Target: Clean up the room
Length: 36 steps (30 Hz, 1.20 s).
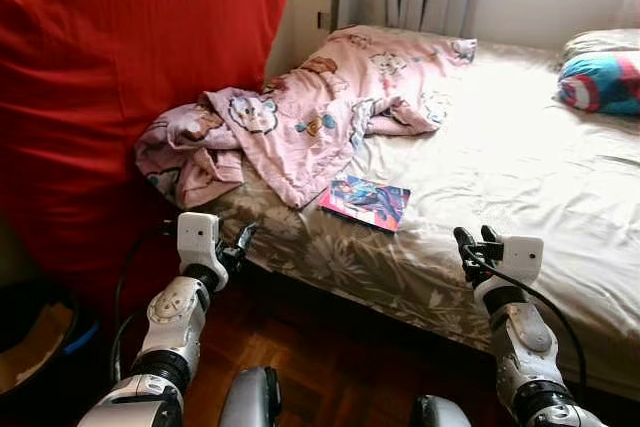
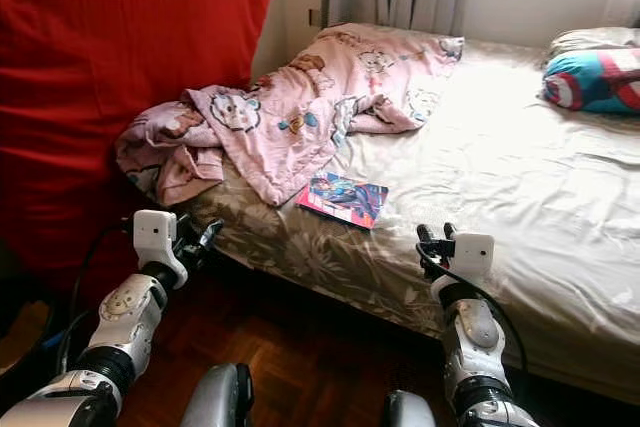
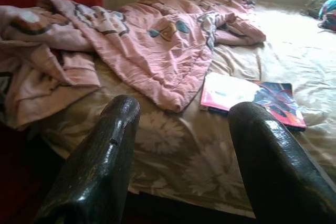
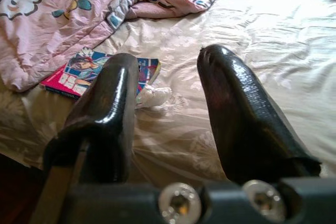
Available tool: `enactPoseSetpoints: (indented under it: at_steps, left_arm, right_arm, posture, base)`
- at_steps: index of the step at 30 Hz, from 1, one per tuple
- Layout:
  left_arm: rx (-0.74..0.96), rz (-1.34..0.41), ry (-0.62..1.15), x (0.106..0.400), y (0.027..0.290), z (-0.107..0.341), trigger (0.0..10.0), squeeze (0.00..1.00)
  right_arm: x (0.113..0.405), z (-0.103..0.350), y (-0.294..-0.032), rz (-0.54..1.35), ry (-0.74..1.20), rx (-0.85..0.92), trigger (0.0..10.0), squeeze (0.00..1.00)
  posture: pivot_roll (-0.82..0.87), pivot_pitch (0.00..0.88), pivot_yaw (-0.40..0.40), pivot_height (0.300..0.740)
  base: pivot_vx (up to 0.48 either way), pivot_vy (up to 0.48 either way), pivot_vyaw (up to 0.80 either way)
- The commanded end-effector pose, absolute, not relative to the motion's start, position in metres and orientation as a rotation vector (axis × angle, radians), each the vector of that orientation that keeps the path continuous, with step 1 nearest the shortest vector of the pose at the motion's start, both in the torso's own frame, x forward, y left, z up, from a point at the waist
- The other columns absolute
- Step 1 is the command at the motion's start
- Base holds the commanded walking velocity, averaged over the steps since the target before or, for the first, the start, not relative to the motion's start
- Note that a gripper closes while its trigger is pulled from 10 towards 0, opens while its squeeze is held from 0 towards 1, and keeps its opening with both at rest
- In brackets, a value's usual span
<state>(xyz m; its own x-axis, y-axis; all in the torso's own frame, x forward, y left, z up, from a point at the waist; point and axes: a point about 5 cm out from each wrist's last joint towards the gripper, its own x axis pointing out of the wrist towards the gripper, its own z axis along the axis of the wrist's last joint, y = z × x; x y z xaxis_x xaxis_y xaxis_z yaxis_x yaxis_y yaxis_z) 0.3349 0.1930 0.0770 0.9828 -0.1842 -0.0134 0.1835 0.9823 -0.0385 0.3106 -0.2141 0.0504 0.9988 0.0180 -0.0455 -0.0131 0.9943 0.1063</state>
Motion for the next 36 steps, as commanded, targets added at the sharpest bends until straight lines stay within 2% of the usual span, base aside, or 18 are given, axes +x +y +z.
enactPoseSetpoints:
  at_steps: [1,12,18,28,32,36]
  left_arm:
    - [-0.032,-0.187,0.019,0.335,0.194,0.077,10.0,0.0]
    - [-0.033,-0.186,0.02,0.334,0.194,0.077,10.0,0.0]
    - [-0.034,-0.188,0.017,0.335,0.194,0.077,10.0,0.0]
    - [-0.037,-0.197,0.013,0.334,0.192,0.077,10.0,0.0]
    - [-0.04,-0.203,0.011,0.332,0.191,0.076,10.0,0.0]
    - [-0.042,-0.213,0.003,0.33,0.188,0.074,10.0,0.0]
  right_arm:
    - [0.312,0.051,-0.214,0.022,0.048,0.093,10.0,0.0]
    - [0.312,0.052,-0.21,0.043,0.039,0.083,10.0,0.0]
    - [0.312,0.052,-0.21,0.046,0.038,0.081,10.0,0.0]
    - [0.315,0.053,-0.211,0.043,0.061,0.096,10.0,0.0]
    - [0.319,0.053,-0.215,-0.033,0.087,0.138,10.0,0.0]
    - [0.324,0.053,-0.224,-0.155,0.124,0.265,10.0,0.0]
  posture:
    - [0.04,0.0,-0.009,0.579]
    - [0.04,0.0,-0.009,0.579]
    - [0.04,0.0,-0.008,0.579]
    - [0.04,0.004,-0.007,0.579]
    - [0.04,0.037,-0.009,0.579]
    - [0.06,0.079,-0.017,0.579]
  base:
    - [0.315,0.0,0.0]
    - [0.339,0.0,0.09]
    - [0.339,0.0,0.64]
    - [0.339,0.0,0.0]
    - [0.342,0.0,0.0]
    - [0.342,0.0,0.0]
